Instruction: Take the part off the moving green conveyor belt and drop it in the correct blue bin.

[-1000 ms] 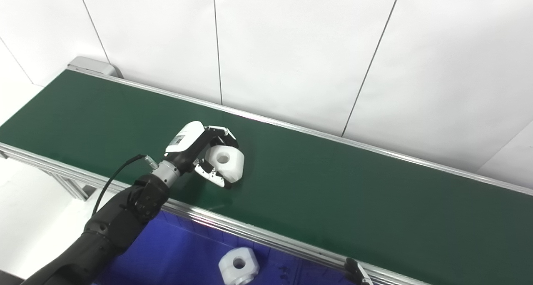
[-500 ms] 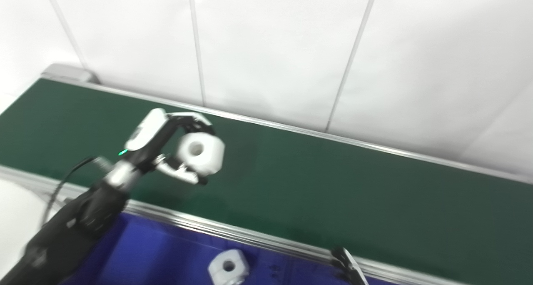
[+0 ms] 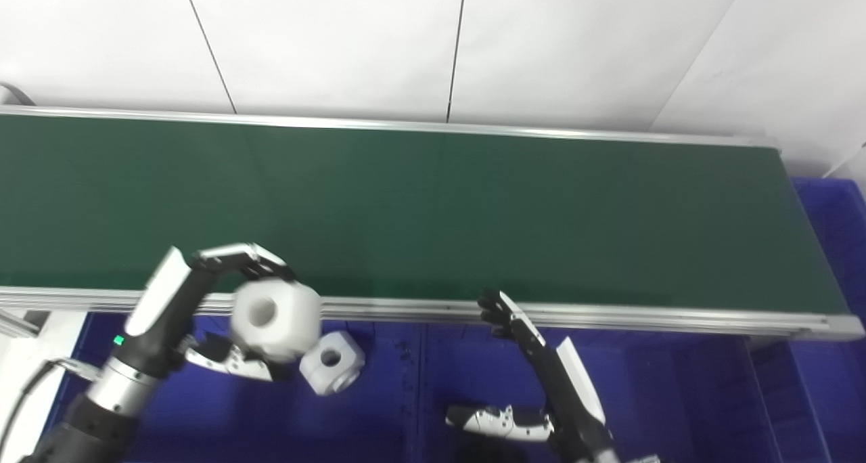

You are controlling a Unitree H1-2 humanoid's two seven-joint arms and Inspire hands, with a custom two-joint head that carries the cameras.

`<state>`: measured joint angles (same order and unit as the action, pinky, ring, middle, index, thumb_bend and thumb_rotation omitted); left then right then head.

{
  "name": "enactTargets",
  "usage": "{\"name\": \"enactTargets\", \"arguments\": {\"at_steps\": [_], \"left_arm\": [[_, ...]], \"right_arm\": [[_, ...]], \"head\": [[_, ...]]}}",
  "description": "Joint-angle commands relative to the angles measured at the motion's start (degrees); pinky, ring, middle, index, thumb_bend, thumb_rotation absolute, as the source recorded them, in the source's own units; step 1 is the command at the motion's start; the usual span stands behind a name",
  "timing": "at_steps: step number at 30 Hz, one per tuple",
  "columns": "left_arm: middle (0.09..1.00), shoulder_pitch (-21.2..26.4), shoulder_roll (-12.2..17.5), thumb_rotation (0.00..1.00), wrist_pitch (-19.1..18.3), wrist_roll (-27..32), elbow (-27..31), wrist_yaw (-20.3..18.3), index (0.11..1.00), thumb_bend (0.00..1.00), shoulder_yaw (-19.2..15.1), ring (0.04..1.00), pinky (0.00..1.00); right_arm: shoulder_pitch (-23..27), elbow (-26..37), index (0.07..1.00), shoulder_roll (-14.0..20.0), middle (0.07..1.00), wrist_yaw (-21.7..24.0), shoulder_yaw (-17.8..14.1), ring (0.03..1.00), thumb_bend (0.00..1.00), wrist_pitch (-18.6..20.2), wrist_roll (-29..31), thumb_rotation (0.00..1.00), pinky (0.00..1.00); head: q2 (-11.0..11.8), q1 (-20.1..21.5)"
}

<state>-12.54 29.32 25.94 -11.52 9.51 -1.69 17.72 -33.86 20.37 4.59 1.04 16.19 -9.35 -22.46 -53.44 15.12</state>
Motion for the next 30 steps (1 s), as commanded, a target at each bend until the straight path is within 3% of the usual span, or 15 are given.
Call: {"name": "enactTargets", "arguments": {"at_steps": [1,6,13,17,19,20,21,22,25,28,30], "left_arm": [[0.506,-0.87,-0.27,0.0,0.8,0.4,1.49,-1.1,0.535,0.49,-0.75,0.398,0.38],[0.508,-3.68,-1.02,0.0,-1.58,-5.38,2.43,-5.25,0.532,0.5,-1.1,0.399,0.39],[0.506,-2.91,-1.45,0.0,-5.24,-10.48,2.43,-10.79,0.535,0.5,-0.55,0.397,0.41],[0.515,-2.48,-1.52,0.0,-8.68,-13.66,2.69,-13.66,0.52,0.5,-0.15,0.422,0.47],[0.503,-2.39,-1.52,0.0,-11.53,-15.54,3.28,-15.34,0.502,0.51,0.0,0.56,0.52],[0.656,-2.37,-1.54,0.0,-13.15,-16.43,3.67,-16.22,0.659,0.59,0.03,0.664,0.6],[0.751,-2.31,-1.51,0.01,-15.75,-18.09,4.54,-17.71,0.757,0.63,0.22,0.729,0.65],[0.846,-2.27,-1.5,0.09,-17.55,-19.24,5.17,-18.75,0.847,0.66,0.35,0.808,0.72],[0.961,-2.2,-1.77,0.21,-20.12,-21.19,6.09,-20.36,0.962,0.71,0.51,0.92,0.83],[0.993,-2.31,-2.43,0.24,-19.77,-21.53,6.08,-19.63,0.993,0.74,0.21,0.958,0.87],[0.999,-2.6,-3.22,0.3,-19.34,-18.79,6.32,-19.29,0.999,0.77,-0.51,0.986,0.92]], "right_arm": [[-0.83,2.41,0.935,-0.19,0.897,0.44,0.06,0.861,0.84,0.66,0.63,0.33,0.8],[-1.1,3.0,0.932,0.23,0.895,0.89,-0.26,0.864,0.84,0.79,1.22,0.32,0.81],[-1.23,3.0,0.931,0.45,0.894,1.17,-0.7,0.859,0.84,0.66,1.72,0.3,0.81],[-1.19,2.75,0.929,0.55,0.893,1.14,-0.79,0.856,0.84,0.26,1.64,0.3,0.8],[-1.24,2.79,0.93,0.53,0.894,1.13,-0.8,0.859,0.84,0.3,1.42,0.3,0.81],[-1.27,2.84,0.928,0.52,0.892,1.11,-0.8,0.858,0.84,0.41,1.19,0.31,0.81],[-1.31,2.82,0.927,0.52,0.89,1.1,-0.82,0.857,0.84,0.39,1.19,0.31,0.81],[-1.34,2.79,0.929,0.53,0.892,1.09,-0.83,0.859,0.84,0.35,1.22,0.31,0.81],[-1.58,2.83,0.93,0.48,0.894,1.0,-0.76,0.862,0.84,0.43,0.58,0.32,0.81],[-1.7,2.83,0.93,0.53,0.895,0.98,-0.71,0.863,0.84,0.27,0.13,0.31,0.81],[-1.74,2.8,0.93,0.68,0.894,1.05,-0.71,0.859,0.84,0.31,-0.28,0.32,0.8]], "head": [[-0.01,-0.45],[0.15,-1.49],[0.58,-2.04],[0.85,-2.32],[0.99,-2.36],[0.99,-2.36],[0.99,-2.36],[0.99,-2.36],[1.51,-2.25],[1.71,-1.86],[1.79,-1.53]]}}
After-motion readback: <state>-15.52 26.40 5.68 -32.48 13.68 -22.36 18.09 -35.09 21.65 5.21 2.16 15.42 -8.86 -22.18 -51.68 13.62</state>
